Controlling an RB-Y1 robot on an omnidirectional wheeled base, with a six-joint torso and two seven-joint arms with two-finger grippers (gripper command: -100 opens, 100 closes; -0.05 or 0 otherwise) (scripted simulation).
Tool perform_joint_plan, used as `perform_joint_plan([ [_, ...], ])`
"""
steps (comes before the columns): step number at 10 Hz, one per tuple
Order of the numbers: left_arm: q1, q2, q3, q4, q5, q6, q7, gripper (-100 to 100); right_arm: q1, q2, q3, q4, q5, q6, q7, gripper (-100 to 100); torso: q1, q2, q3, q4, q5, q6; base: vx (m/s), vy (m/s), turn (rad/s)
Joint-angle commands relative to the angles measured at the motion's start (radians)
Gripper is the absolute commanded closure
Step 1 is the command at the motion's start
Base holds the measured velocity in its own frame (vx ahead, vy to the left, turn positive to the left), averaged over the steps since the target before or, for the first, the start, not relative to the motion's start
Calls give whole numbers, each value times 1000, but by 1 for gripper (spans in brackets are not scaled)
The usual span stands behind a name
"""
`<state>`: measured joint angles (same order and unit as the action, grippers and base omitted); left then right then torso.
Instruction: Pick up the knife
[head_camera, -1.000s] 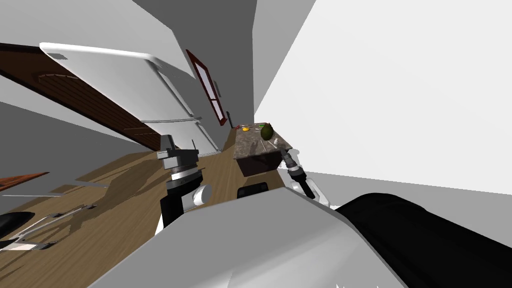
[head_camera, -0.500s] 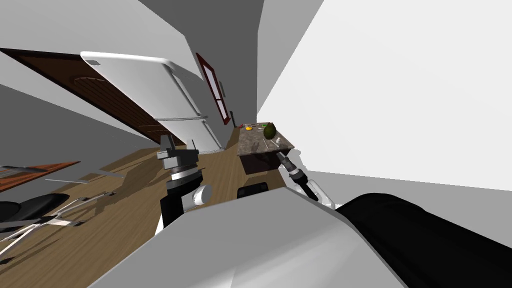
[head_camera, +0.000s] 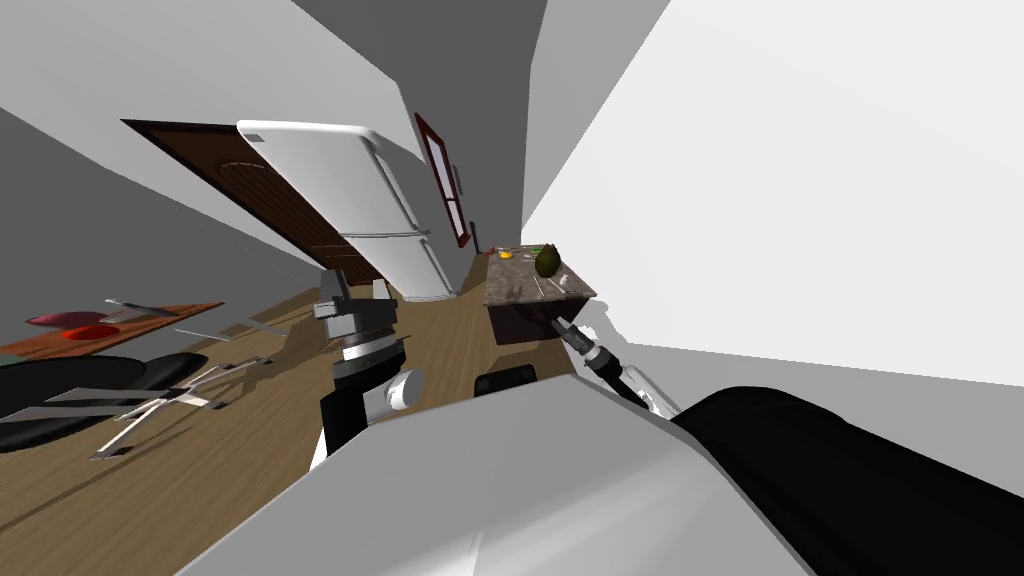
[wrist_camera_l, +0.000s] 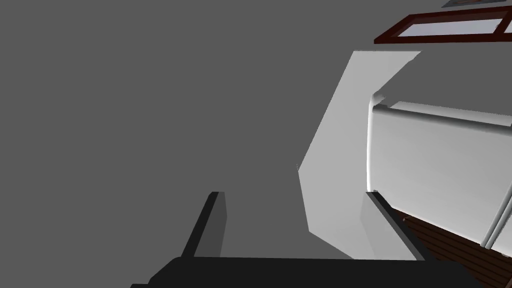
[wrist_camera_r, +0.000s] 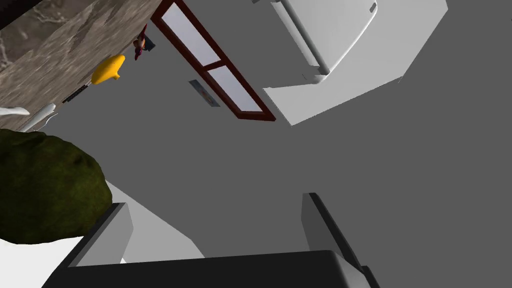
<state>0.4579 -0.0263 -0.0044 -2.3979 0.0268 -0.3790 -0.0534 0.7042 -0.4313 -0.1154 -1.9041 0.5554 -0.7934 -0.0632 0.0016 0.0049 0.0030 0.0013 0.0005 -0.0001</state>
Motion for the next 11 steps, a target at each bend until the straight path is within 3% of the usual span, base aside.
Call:
perform_joint_plan([
  [1, 0, 0, 0, 0, 0, 0, 0, 0, 11, -22, -6, 16, 35, -13, -21, -100, 0, 0, 0, 0, 0, 0, -60, 42, 84],
  [2, 0, 0, 0, 0, 0, 0, 0, 0, 28, -60, -12, 59, 72, -39, -54, -100, 0, 0, 0, 0, 0, 0, -67, 53, 162],
  [5, 0, 0, 0, 0, 0, 0, 0, 0, 44, -100, -17, 104, 141, -64, -89, -100, 0, -1, 0, 0, 0, 0, -53, 42, 134],
  [6, 0, 0, 0, 0, 0, 0, 0, 0, 60, -140, -23, 135, 178, -88, -127, -100, -1, -1, 0, 0, 0, 1, -57, 42, 154],
  [7, 0, 0, 0, 0, 0, 0, 0, 0, 60, -140, -23, 150, 193, -88, -127, -100, -1, -1, 0, 0, 0, 0, -43, 35, 111],
  [8, 0, 0, 0, 0, 0, 0, 0, 0, 76, -181, -29, 184, 231, -113, -167, -100, -1, -1, -1, 0, 0, 1, -43, 34, 232],
  [11, 0, 0, 0, 0, 0, 0, 0, 0, 91, -223, -36, 245, 292, -136, -210, -100, -2, -2, -1, 0, 0, 0, -33, 21, 134],
])
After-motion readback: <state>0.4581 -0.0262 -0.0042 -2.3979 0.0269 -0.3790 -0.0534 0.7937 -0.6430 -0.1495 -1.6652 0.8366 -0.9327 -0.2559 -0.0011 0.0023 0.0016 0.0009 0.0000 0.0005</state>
